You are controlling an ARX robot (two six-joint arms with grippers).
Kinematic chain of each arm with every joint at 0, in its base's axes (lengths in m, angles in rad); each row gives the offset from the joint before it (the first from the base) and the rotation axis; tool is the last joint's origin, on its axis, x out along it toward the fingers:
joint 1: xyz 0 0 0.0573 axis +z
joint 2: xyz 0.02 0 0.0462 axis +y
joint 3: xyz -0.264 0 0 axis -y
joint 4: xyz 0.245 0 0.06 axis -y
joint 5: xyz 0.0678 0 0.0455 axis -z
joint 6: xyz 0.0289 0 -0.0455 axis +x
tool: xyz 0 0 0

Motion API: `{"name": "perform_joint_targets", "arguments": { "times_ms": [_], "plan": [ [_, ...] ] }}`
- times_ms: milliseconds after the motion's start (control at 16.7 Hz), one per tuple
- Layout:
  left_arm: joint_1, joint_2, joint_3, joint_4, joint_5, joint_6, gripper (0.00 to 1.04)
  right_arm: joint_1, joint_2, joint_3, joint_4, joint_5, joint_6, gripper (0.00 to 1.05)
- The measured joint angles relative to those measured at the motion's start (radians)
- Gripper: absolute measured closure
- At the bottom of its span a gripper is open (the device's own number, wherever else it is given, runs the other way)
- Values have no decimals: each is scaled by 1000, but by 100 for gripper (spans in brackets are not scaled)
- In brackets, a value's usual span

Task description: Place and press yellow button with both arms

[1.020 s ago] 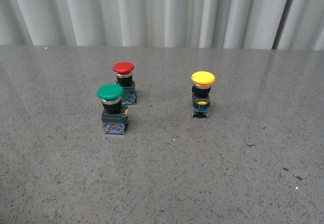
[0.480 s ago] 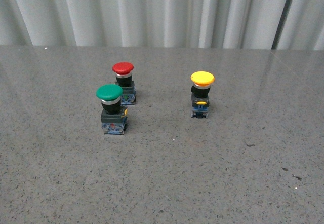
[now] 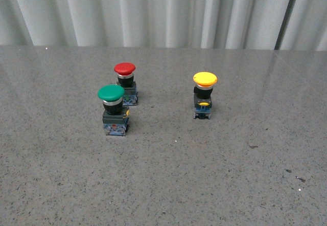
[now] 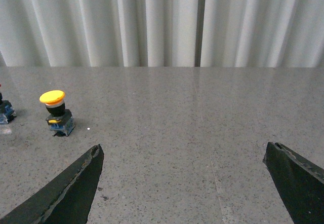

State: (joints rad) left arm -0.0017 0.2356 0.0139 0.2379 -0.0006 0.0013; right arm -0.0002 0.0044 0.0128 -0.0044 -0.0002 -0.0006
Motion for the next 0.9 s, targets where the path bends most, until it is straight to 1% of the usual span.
{"name": "perform_joint_targets", "arguments": {
  "times_ms": [180,240,300,600,660,840,900],
  "plan": [
    [0,-54,0,-56,0,0,103,0,0,0,0,0,0,7],
    [0,-160,1,-216,2,0,103,0,0,0,0,0,0,7],
    [0,-225,1,-253,0,-1,103,0,0,0,1,0,0,7],
    [1,-225,1,-242,0,-1,103,0,0,0,0,0,0,7],
    [1,-225,1,-242,0,-1,98,0,0,0,0,0,0,7],
    [1,-225,1,-242,0,-1,63,0,0,0,0,0,0,7],
    [1,-225,1,-242,0,-1,56,0,0,0,0,0,0,7]
  ]
}}
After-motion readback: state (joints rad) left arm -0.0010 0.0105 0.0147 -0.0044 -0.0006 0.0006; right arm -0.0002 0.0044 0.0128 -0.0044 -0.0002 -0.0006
